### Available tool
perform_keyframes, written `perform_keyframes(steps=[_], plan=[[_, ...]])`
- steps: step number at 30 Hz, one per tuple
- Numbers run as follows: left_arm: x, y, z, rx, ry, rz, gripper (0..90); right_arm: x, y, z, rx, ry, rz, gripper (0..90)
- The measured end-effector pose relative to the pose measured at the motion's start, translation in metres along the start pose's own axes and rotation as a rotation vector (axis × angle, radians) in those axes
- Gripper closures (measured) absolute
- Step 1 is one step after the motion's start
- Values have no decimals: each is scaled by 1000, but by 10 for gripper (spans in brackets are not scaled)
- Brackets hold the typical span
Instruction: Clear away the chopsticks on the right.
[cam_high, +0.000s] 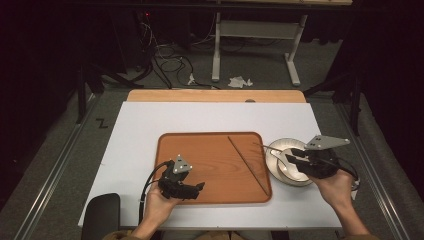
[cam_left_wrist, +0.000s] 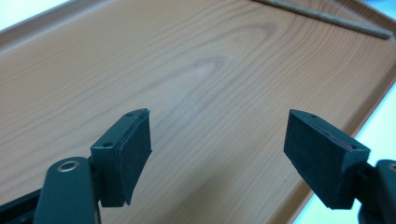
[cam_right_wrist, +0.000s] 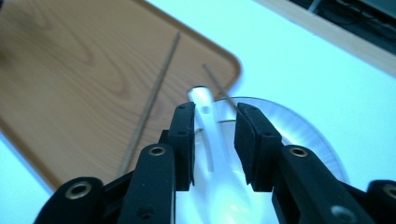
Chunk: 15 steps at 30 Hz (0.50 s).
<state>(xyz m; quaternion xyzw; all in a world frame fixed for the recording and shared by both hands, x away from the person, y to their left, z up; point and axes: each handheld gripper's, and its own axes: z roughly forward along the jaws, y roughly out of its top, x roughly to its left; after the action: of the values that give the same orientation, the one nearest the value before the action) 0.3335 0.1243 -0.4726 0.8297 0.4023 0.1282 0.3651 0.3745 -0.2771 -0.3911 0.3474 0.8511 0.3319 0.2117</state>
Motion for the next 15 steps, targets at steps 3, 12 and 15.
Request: perform_keyframes(steps=[3, 12, 15], plan=[[1, 0, 0, 2, 4, -3, 234, -13, 0, -5, 5, -17, 3, 700], [-1, -4, -1, 8, 8, -5, 232, -57, -14, -3, 48, -81, 64, 718], [0, -5, -2, 9, 5, -16, 232, -68, -20, -1, 63, -88, 90, 719]])
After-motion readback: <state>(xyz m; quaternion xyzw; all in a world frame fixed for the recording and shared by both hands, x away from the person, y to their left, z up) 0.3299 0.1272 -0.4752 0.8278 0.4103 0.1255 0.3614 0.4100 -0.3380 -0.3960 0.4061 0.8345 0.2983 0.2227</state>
